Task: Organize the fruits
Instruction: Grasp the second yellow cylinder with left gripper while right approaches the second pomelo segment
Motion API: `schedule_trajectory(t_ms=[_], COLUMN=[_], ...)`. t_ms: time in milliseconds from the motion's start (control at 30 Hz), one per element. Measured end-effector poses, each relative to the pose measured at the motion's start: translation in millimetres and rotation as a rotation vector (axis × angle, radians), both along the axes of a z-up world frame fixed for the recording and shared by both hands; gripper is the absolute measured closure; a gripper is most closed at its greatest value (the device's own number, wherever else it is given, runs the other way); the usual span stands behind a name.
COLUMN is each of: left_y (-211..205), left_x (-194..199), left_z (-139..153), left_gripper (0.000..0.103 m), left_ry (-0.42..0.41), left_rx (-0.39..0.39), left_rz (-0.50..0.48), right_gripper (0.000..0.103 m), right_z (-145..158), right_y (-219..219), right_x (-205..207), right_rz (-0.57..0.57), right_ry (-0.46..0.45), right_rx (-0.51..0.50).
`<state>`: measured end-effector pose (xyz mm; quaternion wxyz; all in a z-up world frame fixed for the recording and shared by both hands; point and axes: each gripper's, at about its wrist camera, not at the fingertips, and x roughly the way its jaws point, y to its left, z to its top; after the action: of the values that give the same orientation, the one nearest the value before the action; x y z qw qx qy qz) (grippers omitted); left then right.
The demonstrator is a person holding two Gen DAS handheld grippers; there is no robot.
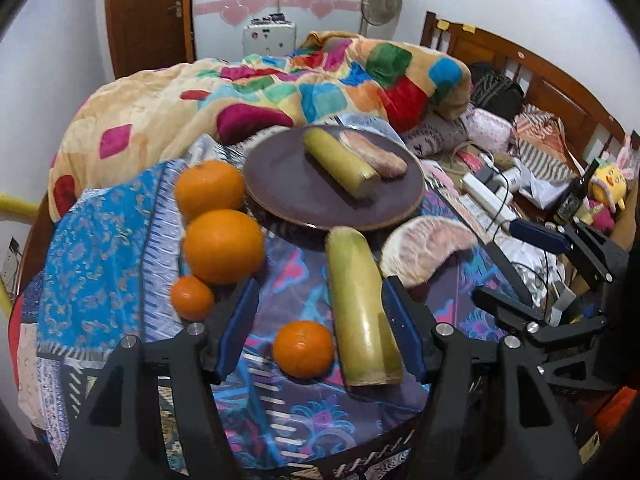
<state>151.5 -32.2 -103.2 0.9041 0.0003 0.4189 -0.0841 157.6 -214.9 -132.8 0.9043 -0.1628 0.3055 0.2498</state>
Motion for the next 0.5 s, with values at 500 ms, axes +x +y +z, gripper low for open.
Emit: schedule_trajectory(t_ms=[500], left_y=[-25.4], left_x=[23.9], left_z=[-30.1], left_gripper=[0.056], left_ry=[0.073], left_rx=[0.007], left_rz=[-0.052], right_gripper=[0.029], right_z=[-24.1], right_y=[2.2], right_x=[43.3], right_rz=[0.026], right_ry=[0.044], right_rx=[-0.089])
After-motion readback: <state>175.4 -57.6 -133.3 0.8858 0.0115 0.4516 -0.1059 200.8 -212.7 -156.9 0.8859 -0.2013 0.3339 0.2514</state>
